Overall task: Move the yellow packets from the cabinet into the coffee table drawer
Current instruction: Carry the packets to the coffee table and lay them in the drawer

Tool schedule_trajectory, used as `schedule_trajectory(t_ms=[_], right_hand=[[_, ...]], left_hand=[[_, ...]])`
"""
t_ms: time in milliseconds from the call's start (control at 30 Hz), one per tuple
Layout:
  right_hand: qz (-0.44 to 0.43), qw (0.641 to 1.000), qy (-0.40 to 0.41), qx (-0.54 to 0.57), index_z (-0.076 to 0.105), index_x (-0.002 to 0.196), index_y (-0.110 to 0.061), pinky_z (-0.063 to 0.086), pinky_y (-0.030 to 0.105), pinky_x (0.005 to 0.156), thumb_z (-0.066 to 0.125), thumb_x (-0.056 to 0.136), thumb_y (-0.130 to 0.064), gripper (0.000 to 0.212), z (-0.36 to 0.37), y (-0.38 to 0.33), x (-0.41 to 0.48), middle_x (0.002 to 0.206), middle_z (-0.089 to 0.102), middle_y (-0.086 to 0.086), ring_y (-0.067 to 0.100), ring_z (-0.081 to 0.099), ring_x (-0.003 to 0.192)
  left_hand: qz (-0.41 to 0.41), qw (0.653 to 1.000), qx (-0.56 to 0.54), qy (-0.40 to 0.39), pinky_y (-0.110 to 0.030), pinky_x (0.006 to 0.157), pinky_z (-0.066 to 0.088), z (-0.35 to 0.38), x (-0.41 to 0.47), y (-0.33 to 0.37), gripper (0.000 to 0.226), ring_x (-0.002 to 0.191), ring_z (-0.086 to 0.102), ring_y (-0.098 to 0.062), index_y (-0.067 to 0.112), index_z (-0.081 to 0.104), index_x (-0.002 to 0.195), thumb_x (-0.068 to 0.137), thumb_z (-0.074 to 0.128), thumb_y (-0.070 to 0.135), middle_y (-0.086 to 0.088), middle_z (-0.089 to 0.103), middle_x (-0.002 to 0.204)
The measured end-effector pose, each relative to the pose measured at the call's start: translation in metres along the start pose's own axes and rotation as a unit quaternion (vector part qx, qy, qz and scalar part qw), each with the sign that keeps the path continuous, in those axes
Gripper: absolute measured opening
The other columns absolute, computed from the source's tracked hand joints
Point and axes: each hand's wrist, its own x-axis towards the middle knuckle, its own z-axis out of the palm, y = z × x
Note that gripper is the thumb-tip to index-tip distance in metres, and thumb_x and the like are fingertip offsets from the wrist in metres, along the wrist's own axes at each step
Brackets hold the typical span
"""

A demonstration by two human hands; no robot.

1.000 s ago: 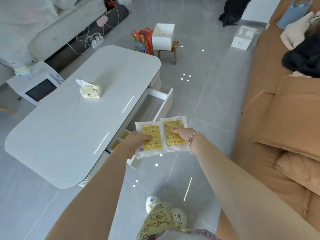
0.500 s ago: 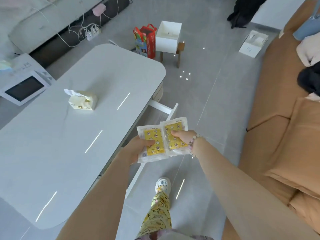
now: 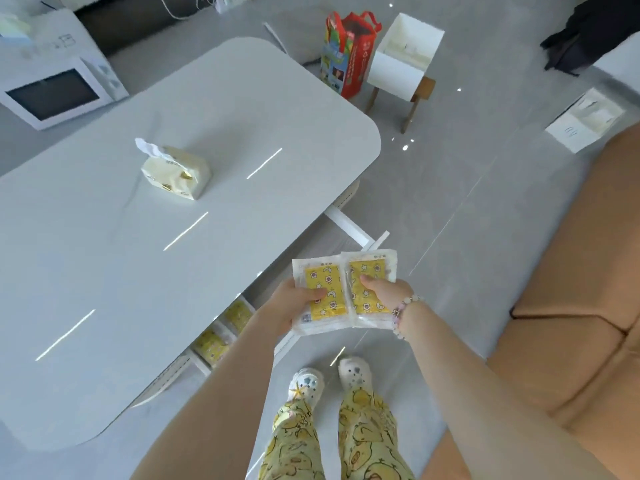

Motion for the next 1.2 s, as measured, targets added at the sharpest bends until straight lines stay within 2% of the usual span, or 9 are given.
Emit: schedule_trajectory(t_ms=[233, 367, 533, 667, 767, 900, 1000, 1133, 1200], right_hand=[[0.001, 0.992, -0.077, -0.096, 0.043, 0.140, -0.012, 0.041, 0.029, 0.082, 0.056, 0.089, -0.050, 0.065, 0.032, -0.039, 0.063, 0.140, 0.047, 0.008, 0.027, 0.050, 0.120], [-0.003, 0.981, -0.106, -0.160, 0.045, 0.138, -0.013, 0.042, 0.024, 0.060, 0.057, 0.088, -0.051, 0.064, 0.070, -0.053, 0.116, 0.134, 0.053, 0.008, 0.024, 0.054, 0.097], [-0.040, 0.957, -0.127, -0.259, 0.049, 0.131, -0.007, 0.046, 0.024, 0.049, 0.054, 0.088, -0.055, 0.065, 0.122, -0.055, 0.198, 0.092, 0.057, 0.003, 0.015, 0.054, 0.064], [-0.080, 0.939, -0.131, -0.308, 0.041, 0.136, -0.006, 0.040, 0.020, 0.041, 0.053, 0.089, -0.055, 0.069, 0.166, -0.043, 0.267, 0.114, 0.057, 0.007, 0.016, 0.056, 0.070], [-0.114, 0.921, -0.148, -0.341, 0.049, 0.130, -0.005, 0.032, 0.013, 0.028, 0.052, 0.089, -0.055, 0.065, 0.193, -0.035, 0.319, 0.099, 0.056, 0.003, 0.011, 0.050, 0.057], [-0.154, 0.900, -0.150, -0.379, 0.050, 0.130, -0.008, 0.044, 0.020, 0.043, 0.053, 0.087, -0.058, 0.066, 0.224, -0.023, 0.366, 0.100, 0.057, 0.003, 0.012, 0.052, 0.057], [-0.180, 0.892, -0.123, -0.395, 0.032, 0.142, -0.004, 0.052, 0.031, 0.072, 0.057, 0.085, -0.057, 0.082, 0.241, -0.017, 0.386, 0.123, 0.052, 0.009, 0.023, 0.063, 0.097], [-0.214, 0.867, -0.103, -0.438, 0.029, 0.143, -0.001, 0.048, 0.023, 0.051, 0.058, 0.081, -0.062, 0.091, 0.248, -0.004, 0.403, 0.087, 0.049, 0.002, 0.023, 0.065, 0.081], [-0.247, 0.857, -0.101, -0.442, 0.044, 0.132, 0.000, 0.048, 0.026, 0.061, 0.062, 0.079, -0.059, 0.081, 0.248, 0.003, 0.416, 0.091, 0.059, 0.005, 0.026, 0.065, 0.092]], left_hand=[[-0.049, 0.992, -0.077, 0.088, -0.047, 0.094, 0.051, -0.028, 0.041, -0.023, 0.020, 0.094, 0.069, -0.027, 0.007, 0.064, 0.101, 0.082, 0.070, 0.005, -0.011, 0.072, 0.101], [-0.080, 0.980, -0.118, 0.141, -0.045, 0.093, 0.051, -0.051, 0.085, -0.047, 0.017, 0.095, 0.068, -0.027, 0.010, 0.062, 0.098, 0.083, 0.070, 0.008, -0.010, 0.071, 0.102], [-0.113, 0.958, -0.166, 0.204, -0.041, 0.088, 0.054, -0.073, 0.152, -0.095, 0.033, 0.092, 0.069, -0.024, 0.008, 0.060, 0.111, 0.082, 0.073, 0.016, -0.006, 0.072, 0.099], [-0.099, 0.955, -0.156, 0.234, -0.045, 0.101, 0.045, -0.098, 0.208, -0.124, 0.071, 0.107, 0.061, -0.026, 0.007, 0.049, 0.129, 0.070, 0.083, 0.029, -0.007, 0.064, 0.117], [-0.089, 0.948, -0.139, 0.272, -0.039, 0.100, 0.043, -0.113, 0.252, -0.142, 0.085, 0.113, 0.055, -0.027, 0.006, 0.033, 0.142, 0.074, 0.080, 0.027, -0.008, 0.057, 0.123], [-0.077, 0.944, -0.109, 0.301, -0.038, 0.101, 0.044, -0.125, 0.299, -0.173, 0.082, 0.115, 0.055, -0.027, 0.006, 0.032, 0.144, 0.078, 0.076, 0.029, -0.008, 0.055, 0.130], [-0.057, 0.939, -0.108, 0.323, -0.031, 0.096, 0.043, -0.129, 0.321, -0.195, 0.077, 0.111, 0.055, -0.023, 0.007, 0.034, 0.142, 0.080, 0.074, 0.030, -0.004, 0.055, 0.125], [-0.024, 0.936, -0.069, 0.343, -0.022, 0.070, 0.041, -0.122, 0.338, -0.214, 0.075, 0.085, 0.049, -0.012, 0.008, 0.031, 0.144, 0.083, 0.071, 0.029, 0.003, 0.054, 0.101], [-0.018, 0.938, -0.051, 0.343, -0.020, 0.061, 0.039, -0.122, 0.340, -0.219, 0.078, 0.081, 0.051, -0.011, 0.011, 0.028, 0.146, 0.083, 0.071, 0.031, 0.002, 0.057, 0.103]])
